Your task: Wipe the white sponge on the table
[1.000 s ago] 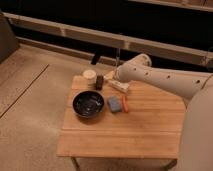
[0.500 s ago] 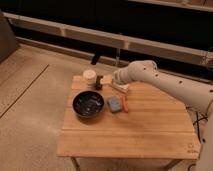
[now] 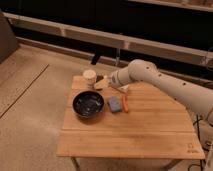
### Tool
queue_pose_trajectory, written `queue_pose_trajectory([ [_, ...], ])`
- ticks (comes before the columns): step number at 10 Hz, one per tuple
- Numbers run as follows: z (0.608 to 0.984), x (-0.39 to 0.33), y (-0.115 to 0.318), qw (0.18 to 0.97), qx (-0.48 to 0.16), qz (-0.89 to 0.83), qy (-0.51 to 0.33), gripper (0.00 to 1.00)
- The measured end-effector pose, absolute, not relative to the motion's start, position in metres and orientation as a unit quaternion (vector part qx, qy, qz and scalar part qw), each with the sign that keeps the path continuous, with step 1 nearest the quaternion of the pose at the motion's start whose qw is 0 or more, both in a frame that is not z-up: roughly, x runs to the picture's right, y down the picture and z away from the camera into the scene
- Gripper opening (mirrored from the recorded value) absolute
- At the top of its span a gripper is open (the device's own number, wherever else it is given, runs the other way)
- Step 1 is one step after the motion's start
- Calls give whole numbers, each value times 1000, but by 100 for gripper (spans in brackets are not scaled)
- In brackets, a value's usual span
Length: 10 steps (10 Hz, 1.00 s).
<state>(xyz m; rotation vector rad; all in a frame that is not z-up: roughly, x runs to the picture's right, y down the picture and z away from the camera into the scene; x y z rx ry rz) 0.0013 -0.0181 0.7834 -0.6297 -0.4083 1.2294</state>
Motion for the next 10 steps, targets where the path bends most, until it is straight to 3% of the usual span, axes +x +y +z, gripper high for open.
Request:
queue_pose_trajectory([
  [5, 817, 41, -10, 786, -283, 546, -63, 65],
  [10, 858, 27, -9, 746, -302, 593, -34, 65],
])
